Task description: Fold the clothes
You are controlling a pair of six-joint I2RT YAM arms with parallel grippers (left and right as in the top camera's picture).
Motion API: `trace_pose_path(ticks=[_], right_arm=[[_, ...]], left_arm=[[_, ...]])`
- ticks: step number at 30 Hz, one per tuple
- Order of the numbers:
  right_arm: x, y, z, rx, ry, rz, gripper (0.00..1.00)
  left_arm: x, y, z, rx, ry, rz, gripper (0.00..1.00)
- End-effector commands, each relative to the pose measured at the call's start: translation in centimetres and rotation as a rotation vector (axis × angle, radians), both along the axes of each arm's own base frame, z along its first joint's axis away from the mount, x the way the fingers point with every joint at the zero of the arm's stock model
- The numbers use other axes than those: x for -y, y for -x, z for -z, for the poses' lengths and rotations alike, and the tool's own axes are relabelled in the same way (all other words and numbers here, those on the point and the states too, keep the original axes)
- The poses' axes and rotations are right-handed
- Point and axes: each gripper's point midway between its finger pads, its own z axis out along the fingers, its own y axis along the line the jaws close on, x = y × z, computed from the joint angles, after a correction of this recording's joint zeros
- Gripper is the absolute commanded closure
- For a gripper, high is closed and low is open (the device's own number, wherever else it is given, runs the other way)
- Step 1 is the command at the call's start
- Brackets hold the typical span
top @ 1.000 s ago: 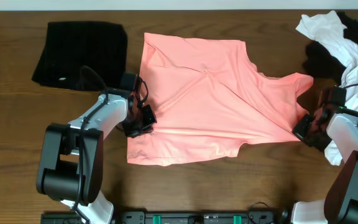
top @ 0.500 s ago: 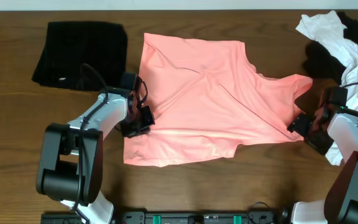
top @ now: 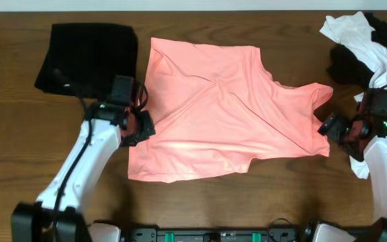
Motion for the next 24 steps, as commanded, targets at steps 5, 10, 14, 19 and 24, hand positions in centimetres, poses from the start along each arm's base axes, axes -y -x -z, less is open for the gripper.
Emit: trace_pose_path(ticks=[5,10,14,19,24], right_arm=[[-0.9,1.4,-1.2,-0.015,-0.029,-0.014,0.20],[-1.2,2.4,-3.0,0.023,-0.012,-0.013,0.20],[-1.1,3.8,-3.8,0.022,-0.003,0.055,0.19],[-0.4,5.2,-3.4,0.011,0.007,0.213,0.14],[-0.3,5.3,-1.7,0.034,-0.041,0.406,0.21]], left_arm=[[-1.4,3.2,-0.9,-0.071,-0.055,-0.005,0.85],[-2.9,5.1,-1.5,-0.107,-0.114,-0.080,0.85],[-3.2,6.5,-1.9,-0.094,-0.094,-0.172,0.85],[-4.3,9.1,-1.3,-0.069,-0.096,-0.326,0.85],[-7.0,10.7,0.0,-0.010,-0.172,-0.575,0.84]])
